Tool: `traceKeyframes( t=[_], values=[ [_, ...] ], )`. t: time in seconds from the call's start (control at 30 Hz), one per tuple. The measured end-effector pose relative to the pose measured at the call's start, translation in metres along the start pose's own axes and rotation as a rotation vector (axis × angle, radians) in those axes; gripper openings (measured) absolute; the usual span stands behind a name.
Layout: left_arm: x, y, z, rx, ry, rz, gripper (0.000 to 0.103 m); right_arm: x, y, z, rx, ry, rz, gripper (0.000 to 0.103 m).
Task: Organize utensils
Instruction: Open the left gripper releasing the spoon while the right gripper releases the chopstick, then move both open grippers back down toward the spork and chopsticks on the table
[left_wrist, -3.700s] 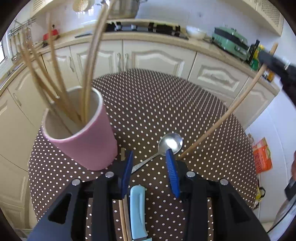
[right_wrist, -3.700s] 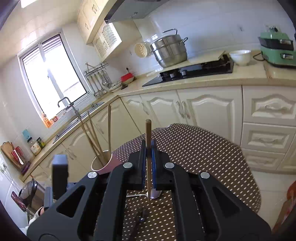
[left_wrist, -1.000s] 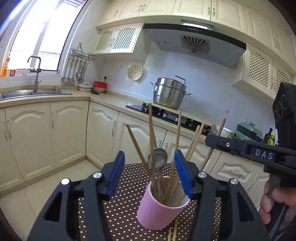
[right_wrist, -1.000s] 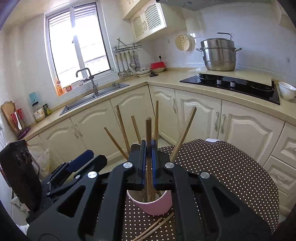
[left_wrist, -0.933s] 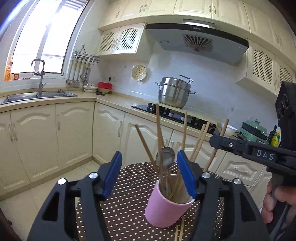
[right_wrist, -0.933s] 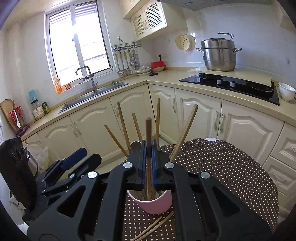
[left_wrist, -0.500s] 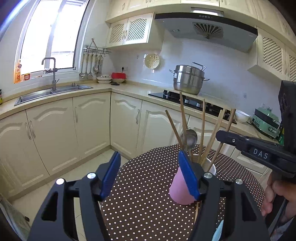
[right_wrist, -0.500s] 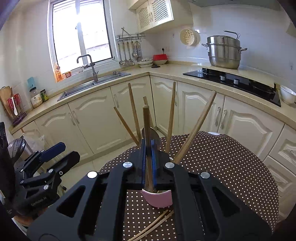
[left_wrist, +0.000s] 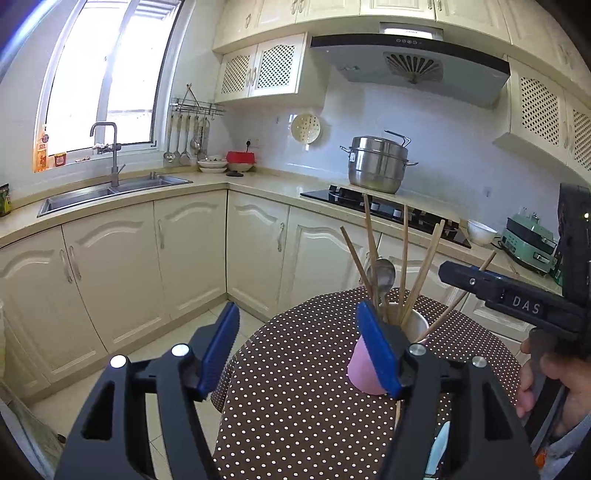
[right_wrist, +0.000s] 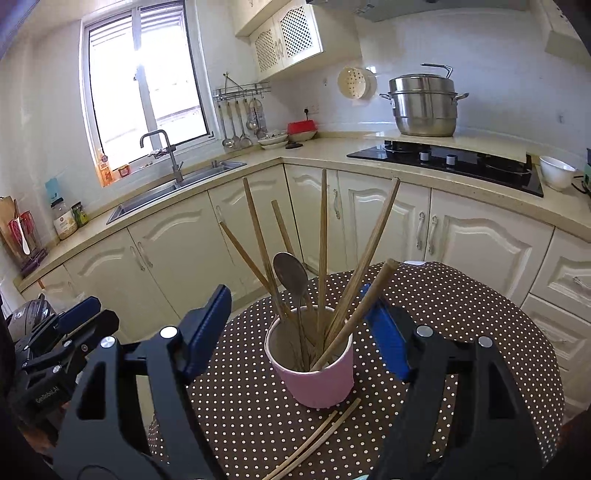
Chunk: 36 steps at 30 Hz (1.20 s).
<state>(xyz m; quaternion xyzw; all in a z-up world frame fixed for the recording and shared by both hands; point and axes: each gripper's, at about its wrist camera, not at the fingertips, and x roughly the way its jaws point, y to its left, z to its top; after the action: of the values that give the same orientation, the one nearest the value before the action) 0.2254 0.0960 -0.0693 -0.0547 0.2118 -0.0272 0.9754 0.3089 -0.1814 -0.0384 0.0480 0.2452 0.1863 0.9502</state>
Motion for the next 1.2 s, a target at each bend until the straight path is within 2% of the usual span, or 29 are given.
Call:
traceKeyframes(
  t=[0.4, 0.67, 0.77, 0.9, 1.1, 1.2],
  values=[
    [-0.018, -0.011, -0.001, -0.007, 0.011, -0.029, 0.066, -0.039, -0.003, 0.004, 0.034, -0.075, 0.046, 0.088],
    [-0.025, -0.017, -0.006, -0.018, 0.055, -0.091, 0.069, -0.076, -0.017, 0.002, 0.076, -0.141, 0.041, 0.091],
    [-0.020, -0.023, -0.011, -0.010, 0.105, -0.128, 0.069, -0.090, -0.025, -0.003, 0.091, -0.151, 0.035, 0.092],
    [-0.008, -0.033, -0.024, -0.004, 0.198, -0.181, 0.069, -0.100, -0.038, -0.016, 0.093, -0.123, -0.026, 0.092],
    [0.036, -0.060, -0.063, 0.088, 0.460, -0.231, 0.069, -0.089, -0.057, -0.060, 0.095, 0.026, -0.091, 0.092],
    [0.056, -0.072, -0.085, 0.148, 0.545, -0.204, 0.069, -0.078, -0.066, -0.085, 0.106, 0.106, -0.114, 0.092]
  ],
)
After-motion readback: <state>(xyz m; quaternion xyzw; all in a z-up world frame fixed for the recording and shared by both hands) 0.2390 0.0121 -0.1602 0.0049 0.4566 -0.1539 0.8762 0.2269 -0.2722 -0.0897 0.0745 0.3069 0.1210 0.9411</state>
